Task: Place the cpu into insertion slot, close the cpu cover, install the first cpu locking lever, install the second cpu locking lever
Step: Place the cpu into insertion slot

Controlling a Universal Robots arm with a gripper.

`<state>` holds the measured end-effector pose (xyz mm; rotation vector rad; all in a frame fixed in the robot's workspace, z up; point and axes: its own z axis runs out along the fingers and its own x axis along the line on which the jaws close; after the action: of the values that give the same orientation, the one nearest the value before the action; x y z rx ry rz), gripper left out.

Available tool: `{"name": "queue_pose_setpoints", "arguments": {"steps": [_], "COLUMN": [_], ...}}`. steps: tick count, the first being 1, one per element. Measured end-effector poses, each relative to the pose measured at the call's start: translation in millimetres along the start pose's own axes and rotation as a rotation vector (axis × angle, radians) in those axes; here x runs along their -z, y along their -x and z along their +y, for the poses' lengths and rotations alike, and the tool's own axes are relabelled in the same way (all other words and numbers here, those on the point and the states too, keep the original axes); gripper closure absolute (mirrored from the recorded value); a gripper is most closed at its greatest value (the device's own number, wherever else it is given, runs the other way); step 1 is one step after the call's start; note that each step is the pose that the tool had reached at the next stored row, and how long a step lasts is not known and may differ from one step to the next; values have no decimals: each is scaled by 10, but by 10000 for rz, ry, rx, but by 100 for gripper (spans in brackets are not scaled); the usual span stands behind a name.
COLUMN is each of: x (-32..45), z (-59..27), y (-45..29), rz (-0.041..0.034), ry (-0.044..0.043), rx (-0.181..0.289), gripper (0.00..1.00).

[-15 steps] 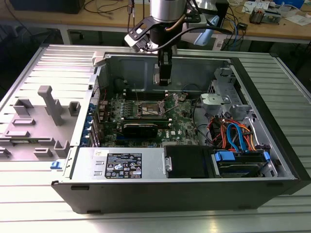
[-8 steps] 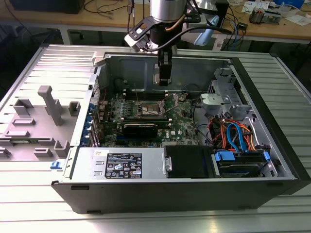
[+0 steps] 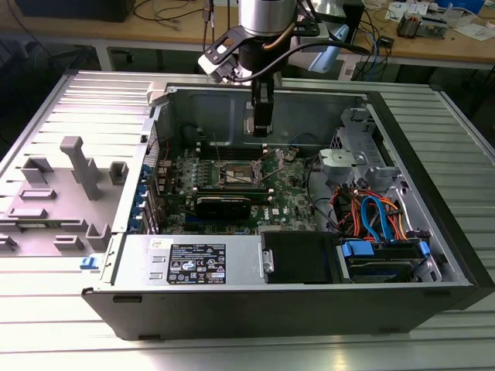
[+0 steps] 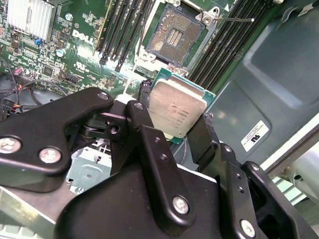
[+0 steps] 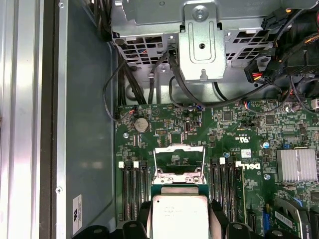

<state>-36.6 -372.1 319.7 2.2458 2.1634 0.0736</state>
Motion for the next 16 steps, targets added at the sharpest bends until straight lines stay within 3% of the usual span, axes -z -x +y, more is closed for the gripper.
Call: {"name": "queue_pose_setpoints", "arguments": {"steps": [4, 8, 11, 16], "x": [0, -31, -131, -222], "z": [-5, -61, -131, -214], "y": [0, 3, 10, 24], "rz": [0, 13, 30, 30], "ry": [1, -1, -7, -8], "rx": [-1, 93, 409, 435], "gripper": [46, 46, 46, 46]}}
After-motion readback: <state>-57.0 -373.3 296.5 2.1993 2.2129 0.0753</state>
